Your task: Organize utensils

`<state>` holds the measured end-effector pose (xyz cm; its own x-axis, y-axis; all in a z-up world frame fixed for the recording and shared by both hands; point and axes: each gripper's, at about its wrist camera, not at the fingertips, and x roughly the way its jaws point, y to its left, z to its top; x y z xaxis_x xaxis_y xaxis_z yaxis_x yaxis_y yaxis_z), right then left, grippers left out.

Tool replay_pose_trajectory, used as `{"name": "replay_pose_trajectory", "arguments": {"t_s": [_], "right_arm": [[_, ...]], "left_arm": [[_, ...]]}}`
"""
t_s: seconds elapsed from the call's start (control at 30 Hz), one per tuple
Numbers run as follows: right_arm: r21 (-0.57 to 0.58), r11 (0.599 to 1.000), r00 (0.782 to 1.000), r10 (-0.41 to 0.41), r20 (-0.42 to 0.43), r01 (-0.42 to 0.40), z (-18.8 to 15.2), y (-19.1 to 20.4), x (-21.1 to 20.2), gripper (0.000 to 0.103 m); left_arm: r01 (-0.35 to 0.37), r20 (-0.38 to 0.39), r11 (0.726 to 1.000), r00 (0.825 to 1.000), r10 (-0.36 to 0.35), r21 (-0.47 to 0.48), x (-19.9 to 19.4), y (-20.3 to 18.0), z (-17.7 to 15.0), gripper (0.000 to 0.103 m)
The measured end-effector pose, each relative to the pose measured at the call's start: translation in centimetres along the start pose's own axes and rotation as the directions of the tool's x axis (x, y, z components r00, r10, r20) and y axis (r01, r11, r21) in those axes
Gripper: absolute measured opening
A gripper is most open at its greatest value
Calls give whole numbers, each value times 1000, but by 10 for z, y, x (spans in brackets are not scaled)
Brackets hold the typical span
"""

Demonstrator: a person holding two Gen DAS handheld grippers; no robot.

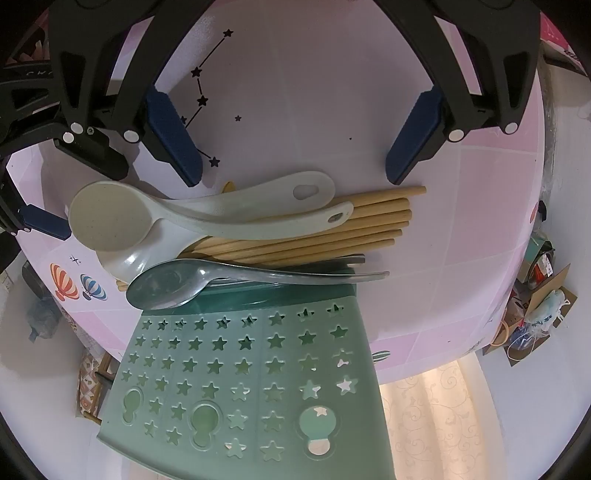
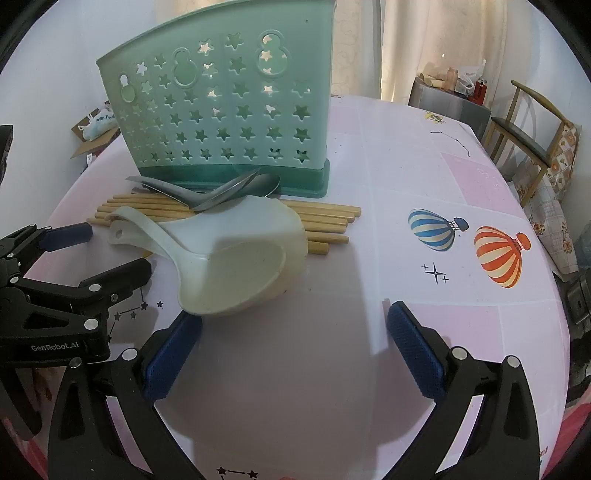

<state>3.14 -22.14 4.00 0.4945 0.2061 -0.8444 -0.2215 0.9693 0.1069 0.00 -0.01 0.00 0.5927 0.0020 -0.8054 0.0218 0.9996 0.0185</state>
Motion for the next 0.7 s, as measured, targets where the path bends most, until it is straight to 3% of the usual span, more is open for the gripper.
{"name": "replay_pose_trajectory", "arguments": {"t_s": [0.7], "right_arm": [[-1, 1000, 1000, -1, 2, 1, 0, 0, 0, 98]], "left_arm": [[-5, 1, 1000, 1000, 5, -12, 1, 0, 1, 96]]}}
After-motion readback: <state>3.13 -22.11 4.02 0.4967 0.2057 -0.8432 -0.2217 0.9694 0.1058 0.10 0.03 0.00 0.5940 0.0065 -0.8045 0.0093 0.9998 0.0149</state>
